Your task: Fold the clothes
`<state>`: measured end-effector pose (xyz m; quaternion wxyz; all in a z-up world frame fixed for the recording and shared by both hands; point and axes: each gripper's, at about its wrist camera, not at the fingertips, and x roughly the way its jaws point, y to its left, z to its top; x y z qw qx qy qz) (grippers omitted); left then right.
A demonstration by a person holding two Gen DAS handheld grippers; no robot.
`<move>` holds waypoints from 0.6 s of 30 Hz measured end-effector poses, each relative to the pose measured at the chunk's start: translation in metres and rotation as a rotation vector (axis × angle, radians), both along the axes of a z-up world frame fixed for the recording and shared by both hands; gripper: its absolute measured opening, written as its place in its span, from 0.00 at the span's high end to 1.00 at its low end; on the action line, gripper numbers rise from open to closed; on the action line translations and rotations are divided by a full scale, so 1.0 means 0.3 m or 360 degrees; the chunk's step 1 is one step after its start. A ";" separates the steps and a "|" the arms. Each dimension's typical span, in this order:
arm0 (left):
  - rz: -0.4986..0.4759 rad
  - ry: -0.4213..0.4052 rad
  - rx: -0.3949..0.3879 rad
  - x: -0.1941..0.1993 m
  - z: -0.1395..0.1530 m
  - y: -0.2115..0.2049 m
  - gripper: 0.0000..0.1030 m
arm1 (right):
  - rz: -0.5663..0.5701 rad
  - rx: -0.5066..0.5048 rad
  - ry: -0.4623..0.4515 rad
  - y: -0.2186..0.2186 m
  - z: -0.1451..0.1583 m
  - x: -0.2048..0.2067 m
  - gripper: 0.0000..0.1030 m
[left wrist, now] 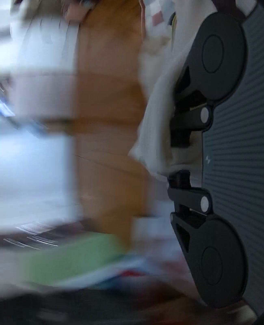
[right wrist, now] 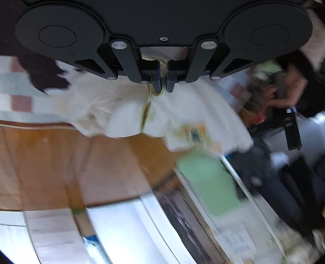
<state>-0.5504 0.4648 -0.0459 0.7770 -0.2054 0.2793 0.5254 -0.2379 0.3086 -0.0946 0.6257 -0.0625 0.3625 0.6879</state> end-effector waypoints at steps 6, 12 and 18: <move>0.0081 -0.0023 -0.0063 -0.019 -0.119 -0.030 0.88 | -0.0105 -0.0101 -0.0111 -0.039 0.021 -0.048 0.93; 0.0032 0.0162 0.0052 -0.019 -0.091 -0.111 0.88 | -0.0298 -0.0370 -0.0198 -0.104 0.030 -0.083 0.88; 0.0030 0.0121 0.0077 -0.017 -0.027 -0.151 0.88 | -0.0403 -0.0443 -0.0160 -0.156 0.054 -0.069 0.79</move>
